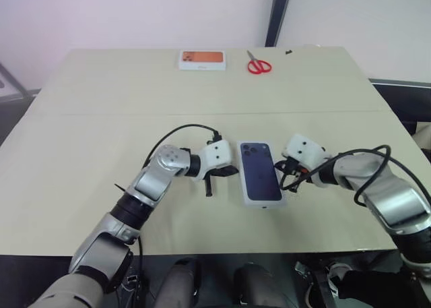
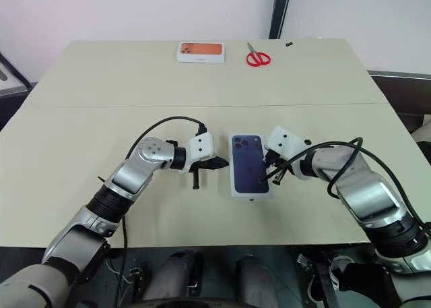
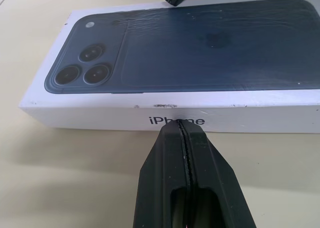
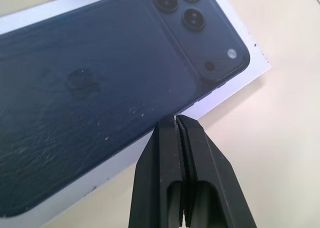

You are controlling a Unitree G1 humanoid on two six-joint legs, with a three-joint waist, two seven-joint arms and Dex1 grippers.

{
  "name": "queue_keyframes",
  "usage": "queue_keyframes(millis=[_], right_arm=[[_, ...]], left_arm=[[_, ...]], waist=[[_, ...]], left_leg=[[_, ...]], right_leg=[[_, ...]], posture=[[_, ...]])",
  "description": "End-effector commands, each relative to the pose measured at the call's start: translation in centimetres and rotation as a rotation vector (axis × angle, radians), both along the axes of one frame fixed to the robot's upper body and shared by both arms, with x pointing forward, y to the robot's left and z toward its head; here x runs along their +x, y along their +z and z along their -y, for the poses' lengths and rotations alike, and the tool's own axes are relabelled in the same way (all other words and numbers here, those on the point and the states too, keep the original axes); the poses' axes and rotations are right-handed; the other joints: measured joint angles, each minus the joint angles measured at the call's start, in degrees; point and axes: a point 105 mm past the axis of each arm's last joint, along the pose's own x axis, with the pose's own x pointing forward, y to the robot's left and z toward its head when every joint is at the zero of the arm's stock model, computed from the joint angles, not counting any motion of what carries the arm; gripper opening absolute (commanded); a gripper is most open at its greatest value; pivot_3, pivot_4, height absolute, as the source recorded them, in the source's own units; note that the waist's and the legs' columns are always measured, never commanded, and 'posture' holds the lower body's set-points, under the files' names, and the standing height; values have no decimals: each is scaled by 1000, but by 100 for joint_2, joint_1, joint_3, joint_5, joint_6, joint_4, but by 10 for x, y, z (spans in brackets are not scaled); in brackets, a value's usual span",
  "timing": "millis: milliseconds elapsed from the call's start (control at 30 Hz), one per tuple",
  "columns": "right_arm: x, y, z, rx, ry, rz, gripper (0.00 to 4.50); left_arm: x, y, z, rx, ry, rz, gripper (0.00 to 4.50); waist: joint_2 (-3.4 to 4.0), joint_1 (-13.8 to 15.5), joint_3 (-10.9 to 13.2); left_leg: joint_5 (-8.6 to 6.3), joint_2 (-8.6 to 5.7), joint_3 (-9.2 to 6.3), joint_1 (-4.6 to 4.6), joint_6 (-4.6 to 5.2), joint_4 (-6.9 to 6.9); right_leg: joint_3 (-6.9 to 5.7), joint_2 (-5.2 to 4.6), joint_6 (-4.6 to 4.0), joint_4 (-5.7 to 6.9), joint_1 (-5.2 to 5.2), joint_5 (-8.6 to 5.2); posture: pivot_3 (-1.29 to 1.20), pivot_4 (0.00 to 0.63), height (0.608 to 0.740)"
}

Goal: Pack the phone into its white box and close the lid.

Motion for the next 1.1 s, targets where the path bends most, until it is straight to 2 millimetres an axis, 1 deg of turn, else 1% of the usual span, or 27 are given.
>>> queue_keyframes(millis=[33, 100, 200, 300, 367, 433, 533, 600, 667, 700, 800, 900, 1000, 1100], right_arm=[[-7, 5, -3, -22, 43, 20, 53], [-8, 13, -4, 7, 51, 37, 53], [-22, 26, -12, 70, 131, 23, 53], [-37, 26, -16, 82, 185, -30, 53], [-48, 13, -19, 63, 218, -85, 53], [-54, 2, -20, 44, 232, -119, 53], [-60, -7, -22, 37, 237, -147, 53], [-63, -11, -22, 35, 237, -160, 53], [-65, -14, -22, 30, 232, -169, 53], [-65, -15, -21, 26, 226, -170, 53], [-66, -16, -19, 22, 211, -168, 53], [-67, -16, -19, 22, 205, -167, 53], [-67, -17, -19, 23, 202, -168, 53], [-67, -16, -19, 23, 199, -165, 53]], left_arm=[[0, 6, -6, -23, 15, 9, 0], [0, 5, -14, -6, 25, 10, 0], [4, 8, -27, -18, 65, 9, 0], [5, 21, -28, -106, 86, -9, 0], [2, 30, -19, -177, 84, -18, 0], [1, 32, -8, -195, 79, -3, 0], [8, 32, 6, -190, 112, 70, 0], [12, 36, 16, -230, 138, 51, 0], [10, 32, 22, -200, 118, 60, 0], [10, 25, 23, -157, 111, 64, 0], [7, 9, 22, -53, 84, 63, 0], [3, -2, 18, 12, 55, 49, 0], [1, -8, 14, 48, 44, 45, 0], [1, -8, 11, 48, 52, 38, 0]], waist=[[0, -1, 0], [0, -7, 0], [0, -9, 0], [0, 12, 0], [-1, 27, 0], [-1, 27, 0], [0, 5, 0], [0, 3, 0], [0, -2, 0], [0, -3, 0], [0, 0, -1], [-1, 4, -3], [0, 5, -6], [0, 5, -7]], left_leg=[[0, 0, 0, 0, 0, 0], [0, 0, 0, 0, 0, 0], [0, 0, -1, 0, 0, -2], [-2, 0, -2, 0, 3, -1], [-3, 0, -3, -1, 5, 2], [-5, 0, -5, -1, 9, 6], [-5, -2, -3, -1, 9, 6], [-5, -1, -4, -1, 9, 4], [-5, -1, -4, -1, 9, 4], [-5, -1, -3, -1, 9, 4], [-5, -1, -3, 0, 8, 4], [-5, -1, -3, 2, 8, 4], [-5, -1, -4, 7, 9, 4], [-5, -1, -4, 8, 9, 4]], right_leg=[[0, 0, 0, 0, 0, 0], [0, 0, 0, 0, 0, 0], [0, 0, 0, 0, -2, 0], [-1, 0, 0, 0, 0, 0], [-3, -2, 0, -4, 5, 0], [-4, -3, 0, -7, 11, 0], [-1, -3, 0, -6, 8, 0], [-2, 0, 0, -3, 6, 0], [-2, 1, 0, -3, 5, 0], [-1, 1, 1, -3, 5, 0], [-1, 1, 1, -3, 6, 0], [-1, 1, 1, -3, 10, 0], [-1, 0, 1, -5, 17, 0], [-1, 0, 1, -6, 18, 0]], posture=[[0, 150, 740], [0, 150, 740], [0, 150, 740], [0, 150, 740], [0, 150, 740], [0, 150, 740], [0, 150, 740], [0, 150, 740], [0, 150, 740], [0, 150, 740], [0, 150, 740], [0, 150, 740], [0, 150, 740], [0, 150, 740]])
